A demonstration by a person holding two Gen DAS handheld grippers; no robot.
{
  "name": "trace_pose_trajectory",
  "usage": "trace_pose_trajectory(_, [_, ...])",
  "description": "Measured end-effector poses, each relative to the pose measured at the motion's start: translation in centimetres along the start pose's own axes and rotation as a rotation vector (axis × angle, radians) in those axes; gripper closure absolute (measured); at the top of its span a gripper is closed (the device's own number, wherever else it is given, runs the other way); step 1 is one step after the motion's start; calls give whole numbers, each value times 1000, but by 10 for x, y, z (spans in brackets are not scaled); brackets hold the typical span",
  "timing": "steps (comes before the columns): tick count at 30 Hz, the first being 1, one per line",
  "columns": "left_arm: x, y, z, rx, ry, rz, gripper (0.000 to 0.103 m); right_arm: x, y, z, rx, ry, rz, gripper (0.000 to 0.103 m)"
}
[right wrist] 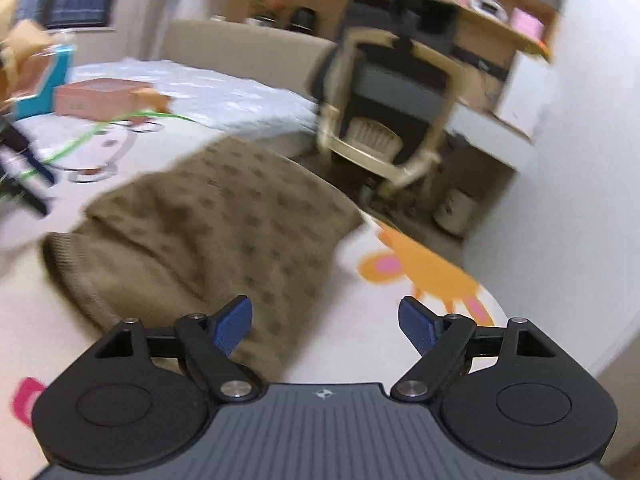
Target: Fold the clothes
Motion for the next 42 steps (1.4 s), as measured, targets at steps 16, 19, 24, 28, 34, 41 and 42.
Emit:
trace_pose_trajectory(16, [-57,-32,95,105,347,36,10,11,7,2,36,77,-62,17])
trace_pose_trajectory(19, [-55,-32,95,93,349,33,10,14,0,3,70,117,-22,16])
trace_pose_trajectory(24, [-35,-44,94,95,405,99,10,-1,-36,11,63,100,58,16])
trace_pose_trajectory(28, [-42,-48,102,95,423,98,9,-37,-74,50,-116,87,99,18])
trace_pose_trajectory(34, [-64,-41,101,121,405,50,9,-126,-86,44,-138,-20,46,20])
trace_pose_trajectory(41, [-63,-19,97,41,387,-10,9,-172,-55,107,-14,319,-72,20])
trace_pose_trajectory(42, [-62,-17,95,40,384,-16,9,-168,-49,116,-21,343,-85,20])
Point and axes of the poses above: each gripper's, at about its wrist camera, not at the fingertips, and x roughly against the way its jaws point, z to its right, y to its underside, the point moved 10 cm from there along -x, roughly the way its jaws point, and after that the axes turned 5 degrees about -y, right-handed, at the moved point
